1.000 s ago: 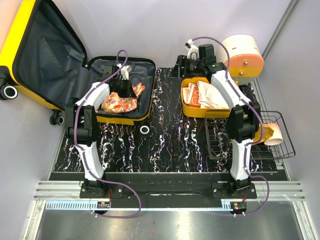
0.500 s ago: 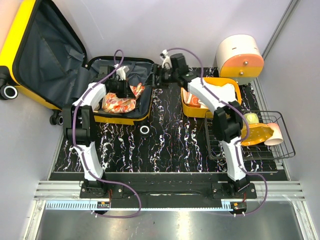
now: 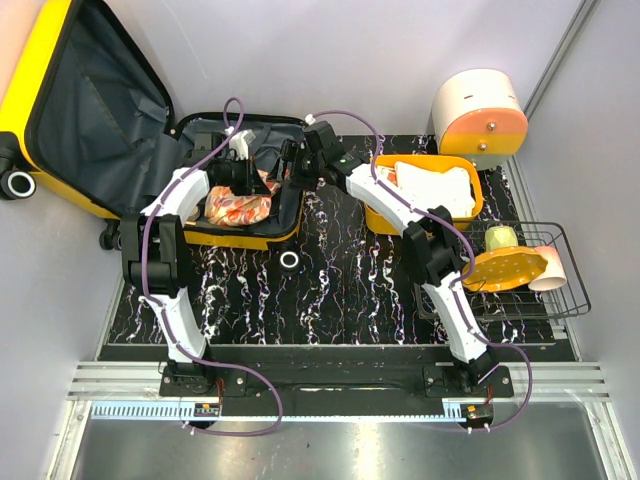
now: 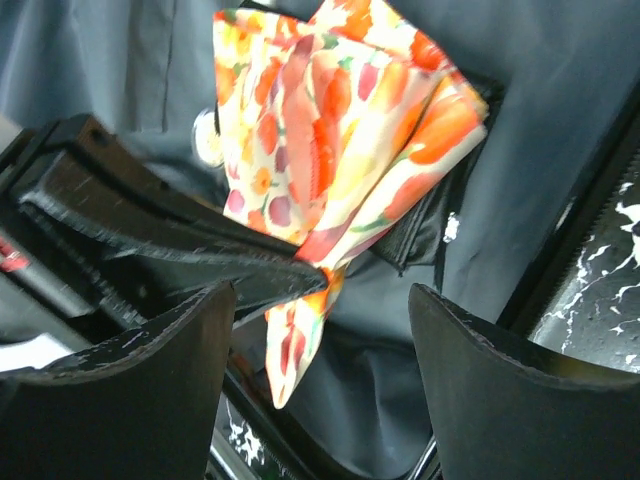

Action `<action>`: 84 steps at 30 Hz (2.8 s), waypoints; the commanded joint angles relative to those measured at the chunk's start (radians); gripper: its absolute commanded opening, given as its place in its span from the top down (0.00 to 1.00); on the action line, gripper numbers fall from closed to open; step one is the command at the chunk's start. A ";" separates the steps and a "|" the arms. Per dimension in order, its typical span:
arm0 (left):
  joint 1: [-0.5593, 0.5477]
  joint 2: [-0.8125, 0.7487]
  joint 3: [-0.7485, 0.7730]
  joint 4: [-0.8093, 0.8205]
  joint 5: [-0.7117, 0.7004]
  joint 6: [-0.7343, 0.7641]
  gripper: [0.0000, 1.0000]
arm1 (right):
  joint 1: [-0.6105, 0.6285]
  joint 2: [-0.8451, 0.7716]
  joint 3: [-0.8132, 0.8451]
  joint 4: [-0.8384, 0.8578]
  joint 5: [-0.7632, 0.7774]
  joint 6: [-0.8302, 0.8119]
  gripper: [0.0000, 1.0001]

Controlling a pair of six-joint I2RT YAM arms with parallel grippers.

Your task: Open, take out, and arrange the luggage

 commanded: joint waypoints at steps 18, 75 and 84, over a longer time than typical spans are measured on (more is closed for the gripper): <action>0.008 -0.072 -0.037 0.121 0.075 -0.048 1.00 | 0.042 0.143 0.131 0.034 0.105 0.112 0.26; 0.291 -0.052 0.112 -0.197 -0.020 0.222 1.00 | 0.036 0.157 0.239 0.126 0.071 -0.081 1.00; 0.287 -0.123 0.138 -0.184 -0.019 0.188 1.00 | 0.036 0.116 0.259 0.160 0.085 -0.153 1.00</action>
